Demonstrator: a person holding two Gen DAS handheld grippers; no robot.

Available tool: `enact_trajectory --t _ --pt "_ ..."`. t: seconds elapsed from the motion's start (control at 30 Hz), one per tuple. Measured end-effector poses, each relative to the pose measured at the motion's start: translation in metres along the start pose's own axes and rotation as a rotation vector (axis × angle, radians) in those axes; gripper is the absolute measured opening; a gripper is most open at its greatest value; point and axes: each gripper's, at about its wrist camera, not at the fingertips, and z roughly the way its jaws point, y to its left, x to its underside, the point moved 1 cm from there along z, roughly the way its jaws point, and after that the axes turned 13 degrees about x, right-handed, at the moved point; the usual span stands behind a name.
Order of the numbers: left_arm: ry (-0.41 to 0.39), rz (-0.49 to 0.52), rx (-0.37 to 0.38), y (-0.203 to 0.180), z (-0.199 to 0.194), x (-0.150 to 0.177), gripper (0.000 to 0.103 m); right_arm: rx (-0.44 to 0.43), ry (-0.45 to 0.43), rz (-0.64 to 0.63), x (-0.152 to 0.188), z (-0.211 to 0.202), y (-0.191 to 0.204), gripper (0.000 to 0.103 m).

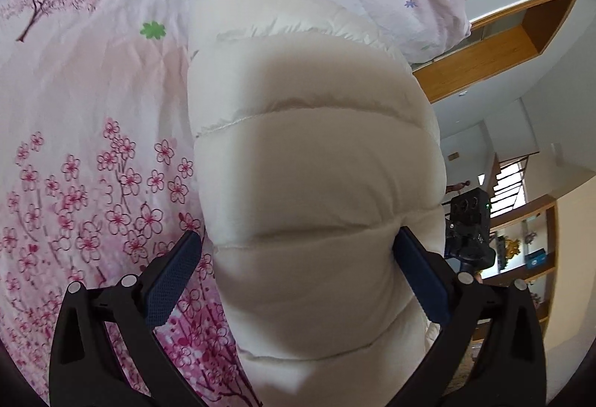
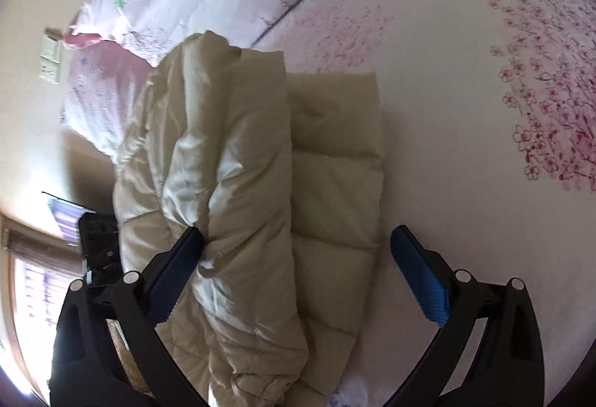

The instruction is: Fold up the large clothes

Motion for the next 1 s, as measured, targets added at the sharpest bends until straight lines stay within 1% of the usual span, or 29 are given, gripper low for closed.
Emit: enact_trajectory --t 0.07,0.17,0.2,0.23,0.37,0.43,0.5,0.53,0.57,0.6,0.63,0.67,0.7,0.73,0.77,0.83,0.93,1.0 --pt "0.014 -0.017 0.029 0.005 0.002 0.0 0.102 -0.032 0.033 -0.014 0.003 0.005 0.0 0.101" --pt "0.024 -0.009 0.04 0.003 0.006 -0.001 0.102 -0.08 0.063 -0.038 0.002 0.011 0.002 0.101" --pt "0.024 -0.005 0.039 0.001 0.009 -0.002 0.102 -0.129 0.089 -0.038 0.001 0.015 0.002 0.101" --pt "0.027 -0.002 0.041 0.0 0.009 -0.002 0.102 -0.141 0.097 -0.038 0.0 0.018 0.002 0.101" --pt "0.026 0.013 0.038 -0.002 0.012 -0.002 0.102 -0.14 0.085 -0.115 -0.001 0.024 0.012 0.101" --pt "0.024 0.017 0.039 -0.003 0.015 -0.003 0.102 -0.162 0.088 -0.131 -0.001 0.028 0.014 0.101" --pt "0.022 0.021 0.04 -0.004 0.017 -0.004 0.102 -0.173 0.085 -0.142 -0.002 0.03 0.017 0.097" --pt "0.018 0.023 0.042 -0.004 0.018 -0.004 0.102 -0.186 0.089 -0.142 -0.002 0.033 0.017 0.088" --pt "0.014 0.027 0.043 -0.005 0.017 -0.003 0.1 -0.207 0.094 -0.134 -0.002 0.035 0.017 0.076" --pt "0.012 0.033 0.043 -0.007 0.017 -0.003 0.096 -0.236 0.104 -0.123 -0.001 0.037 0.015 0.069" --pt "0.009 0.043 0.042 -0.009 0.016 -0.003 0.088 -0.272 0.113 -0.107 0.0 0.038 0.013 0.056" --pt "0.004 0.056 0.038 -0.012 0.014 -0.002 0.083 -0.292 0.111 -0.098 0.001 0.036 0.01 0.046" --pt "-0.003 0.074 0.035 -0.017 0.012 -0.002 0.076 -0.301 0.104 -0.095 0.002 0.034 0.009 0.042" --pt "-0.006 0.086 0.036 -0.02 0.011 -0.002 0.069 -0.306 0.091 -0.097 0.003 0.03 0.01 0.035" --pt "-0.008 0.103 0.038 -0.025 0.009 -0.002 0.067 -0.305 0.079 -0.104 0.005 0.025 0.011 0.03" --pt "-0.014 0.132 0.038 -0.032 0.006 -0.001 0.058 -0.288 0.053 -0.124 0.005 0.015 0.017 0.025" --pt "-0.03 0.158 0.047 -0.04 -0.001 -0.001 0.051 -0.28 0.014 -0.154 0.004 0.0 0.027 0.022" --pt "-0.048 0.176 0.043 -0.044 -0.009 0.0 0.049 -0.294 -0.004 -0.173 0.001 -0.01 0.033 0.021"
